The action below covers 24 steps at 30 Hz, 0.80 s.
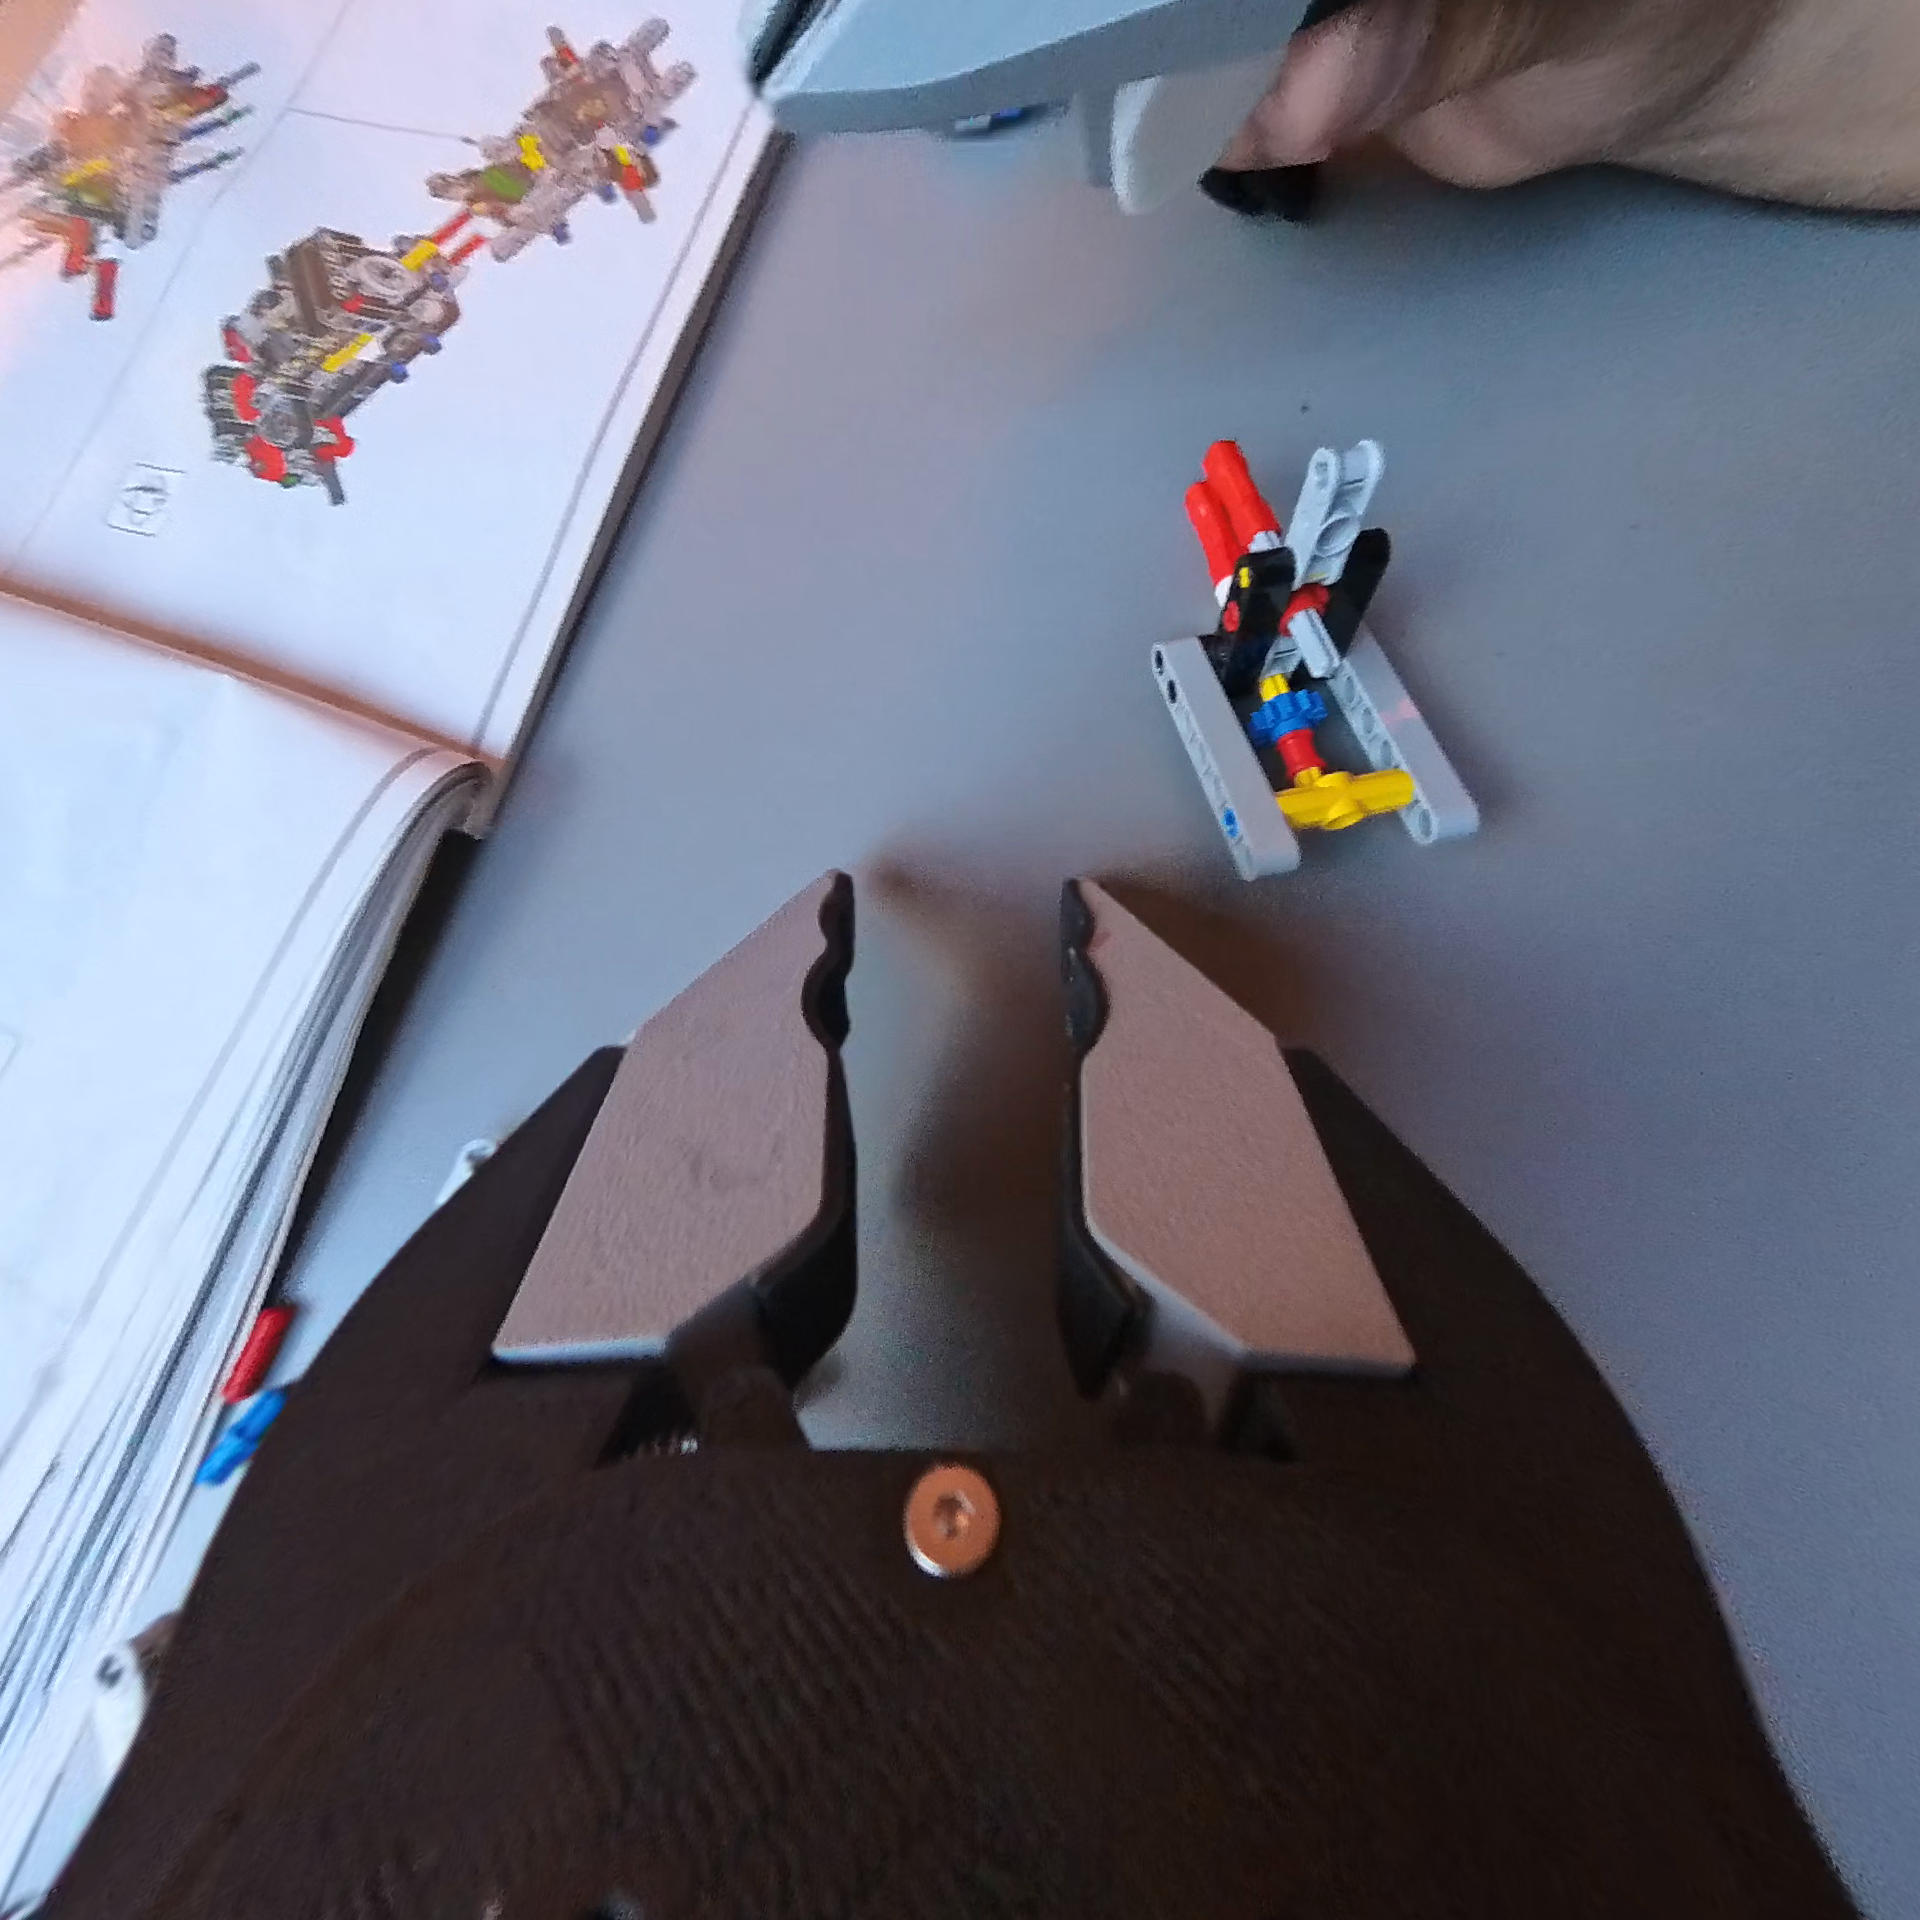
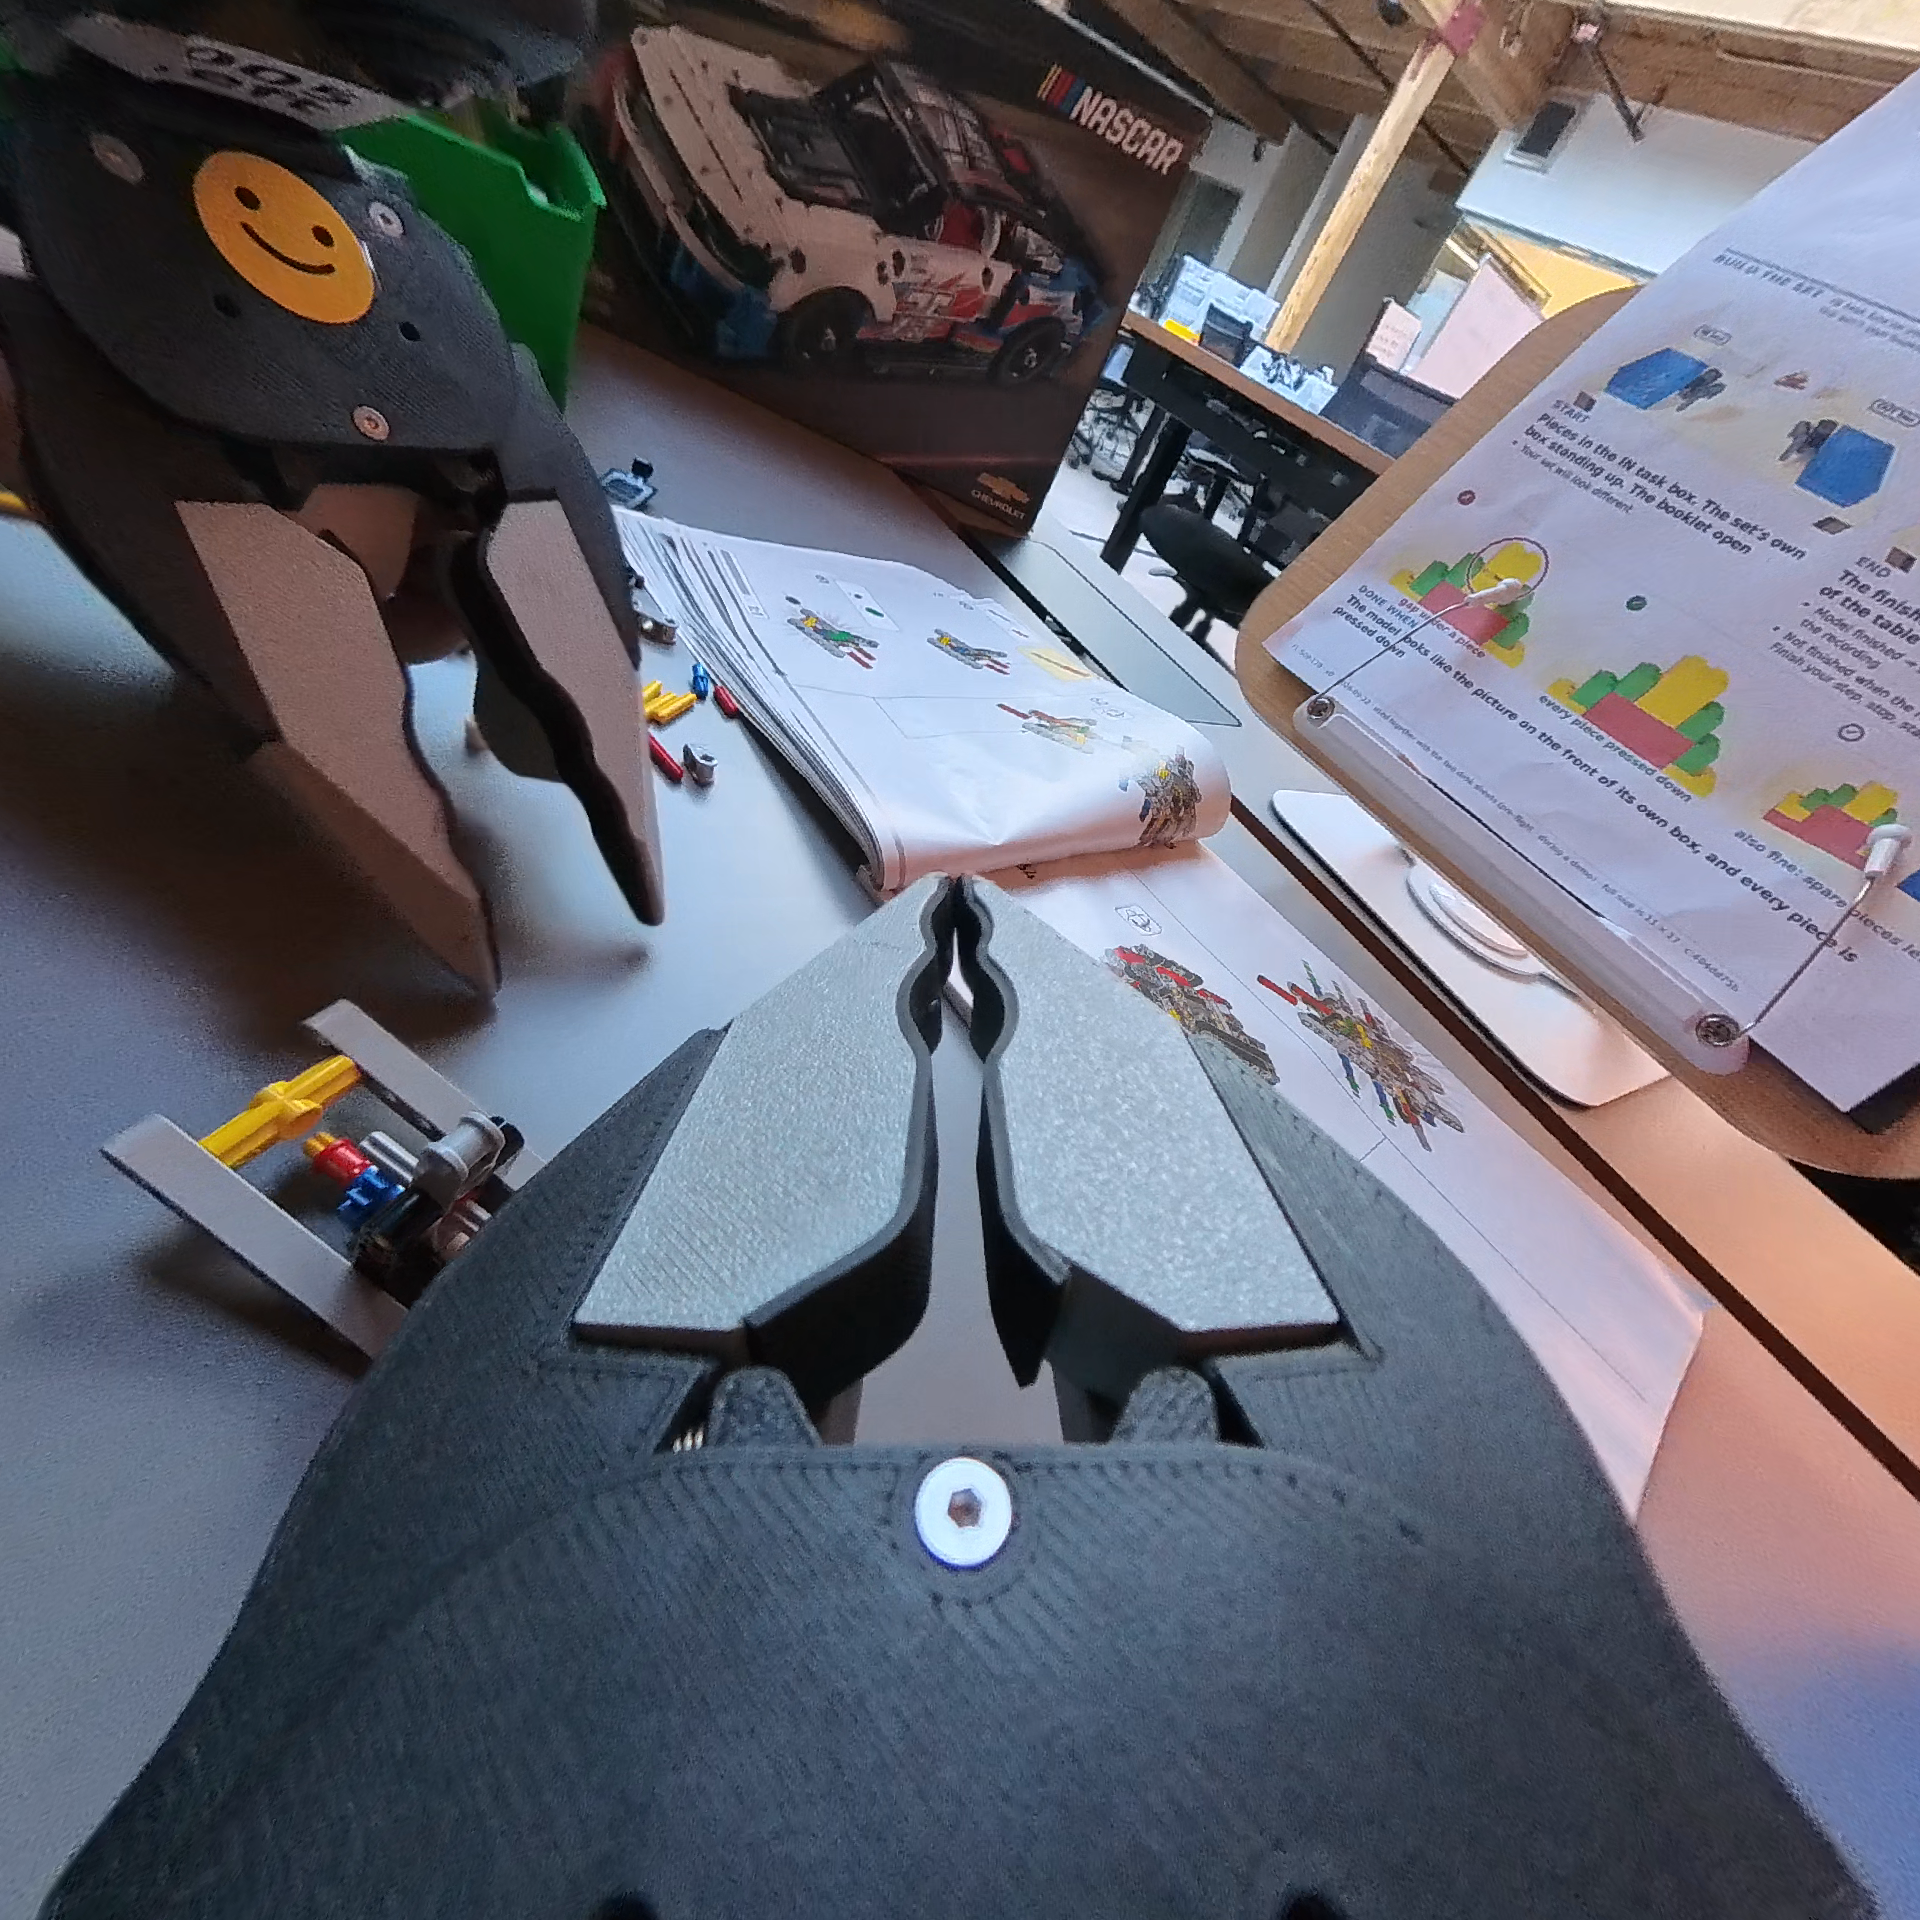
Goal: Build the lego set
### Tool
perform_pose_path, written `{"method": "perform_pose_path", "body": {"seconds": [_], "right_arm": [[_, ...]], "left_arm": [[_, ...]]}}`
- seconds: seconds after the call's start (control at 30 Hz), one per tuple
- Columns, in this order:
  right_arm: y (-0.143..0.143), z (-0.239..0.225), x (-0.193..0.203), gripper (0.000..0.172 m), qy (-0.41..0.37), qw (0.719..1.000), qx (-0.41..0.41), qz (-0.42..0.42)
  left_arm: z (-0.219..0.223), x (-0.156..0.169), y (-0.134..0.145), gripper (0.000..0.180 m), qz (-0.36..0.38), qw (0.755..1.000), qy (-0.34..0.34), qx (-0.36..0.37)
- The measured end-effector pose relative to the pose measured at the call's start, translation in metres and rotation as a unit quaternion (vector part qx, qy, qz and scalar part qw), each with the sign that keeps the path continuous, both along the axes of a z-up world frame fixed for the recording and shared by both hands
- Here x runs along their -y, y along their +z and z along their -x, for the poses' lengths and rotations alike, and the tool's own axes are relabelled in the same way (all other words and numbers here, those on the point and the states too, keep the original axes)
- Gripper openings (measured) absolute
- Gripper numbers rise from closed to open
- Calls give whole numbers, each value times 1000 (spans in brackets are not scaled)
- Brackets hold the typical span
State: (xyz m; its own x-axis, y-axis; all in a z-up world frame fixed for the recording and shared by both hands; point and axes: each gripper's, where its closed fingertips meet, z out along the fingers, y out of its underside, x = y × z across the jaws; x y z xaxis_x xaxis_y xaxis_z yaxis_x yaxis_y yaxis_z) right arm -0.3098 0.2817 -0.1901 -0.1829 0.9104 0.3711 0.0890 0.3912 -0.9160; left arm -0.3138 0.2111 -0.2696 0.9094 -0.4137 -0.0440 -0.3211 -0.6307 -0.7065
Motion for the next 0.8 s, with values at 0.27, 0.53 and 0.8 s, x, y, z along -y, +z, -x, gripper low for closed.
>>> {"method": "perform_pose_path", "body": {"seconds": [0.27,0.53,0.8], "right_arm": [[13,-32,-9,0,11,991,9,132],[3,-77,9,0,34,969,53,240],[-31,-79,34,62,-31,962,159,219]], "left_arm": [[5,-3,12,22,-35,999,1,-7],[-31,7,20,15,-26,993,-73,90],[-54,15,12,15,9,986,-111,127]]}}
